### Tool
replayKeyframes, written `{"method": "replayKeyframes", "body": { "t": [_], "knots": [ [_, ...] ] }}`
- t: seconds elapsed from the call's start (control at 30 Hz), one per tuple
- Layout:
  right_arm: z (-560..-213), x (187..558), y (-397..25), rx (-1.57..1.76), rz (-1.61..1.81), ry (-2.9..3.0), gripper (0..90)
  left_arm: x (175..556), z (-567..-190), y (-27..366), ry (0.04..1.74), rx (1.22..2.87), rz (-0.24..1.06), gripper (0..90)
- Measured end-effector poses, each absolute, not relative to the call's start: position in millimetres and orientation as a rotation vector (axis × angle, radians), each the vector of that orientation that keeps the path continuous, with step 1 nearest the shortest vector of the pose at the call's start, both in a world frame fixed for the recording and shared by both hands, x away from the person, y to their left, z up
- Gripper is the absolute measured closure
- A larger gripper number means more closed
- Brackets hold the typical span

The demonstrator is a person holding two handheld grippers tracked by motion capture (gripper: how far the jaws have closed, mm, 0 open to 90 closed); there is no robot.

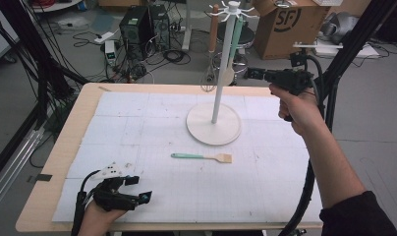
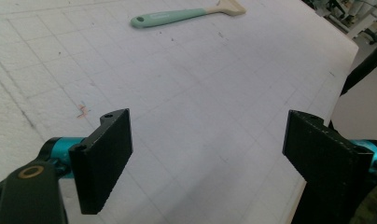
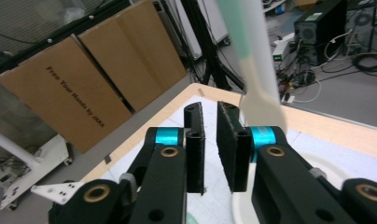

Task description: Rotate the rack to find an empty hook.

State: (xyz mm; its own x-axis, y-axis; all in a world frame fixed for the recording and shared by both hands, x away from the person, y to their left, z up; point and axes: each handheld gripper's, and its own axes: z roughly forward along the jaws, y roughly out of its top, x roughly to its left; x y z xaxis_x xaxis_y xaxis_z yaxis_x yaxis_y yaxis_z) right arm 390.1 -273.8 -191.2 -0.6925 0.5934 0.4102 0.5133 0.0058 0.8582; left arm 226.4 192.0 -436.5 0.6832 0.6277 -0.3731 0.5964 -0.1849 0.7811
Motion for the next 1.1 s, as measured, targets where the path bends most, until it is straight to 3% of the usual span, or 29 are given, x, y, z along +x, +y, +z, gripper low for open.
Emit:
{"method": "replayKeyframes", "body": {
  "t": [0.13, 0.7, 1.1],
  "knots": [
    [-180.6, 397.0, -274.9, 1.185, 1.785, 2.173, 89.3, 228.4, -439.7, 192.6, 0.971, 1.866, 0.028, 16.5],
    [-118.2, 430.1, -271.3, 1.204, 1.749, 2.048, 89.5, 228.2, -440.3, 193.2, 0.963, 1.845, 0.006, 16.4],
    [-104.3, 456.4, -276.2, 1.274, 1.732, 2.027, 89.5, 224.5, -437.4, 190.2, 0.939, 1.843, 0.007, 16.5]
  ]
}}
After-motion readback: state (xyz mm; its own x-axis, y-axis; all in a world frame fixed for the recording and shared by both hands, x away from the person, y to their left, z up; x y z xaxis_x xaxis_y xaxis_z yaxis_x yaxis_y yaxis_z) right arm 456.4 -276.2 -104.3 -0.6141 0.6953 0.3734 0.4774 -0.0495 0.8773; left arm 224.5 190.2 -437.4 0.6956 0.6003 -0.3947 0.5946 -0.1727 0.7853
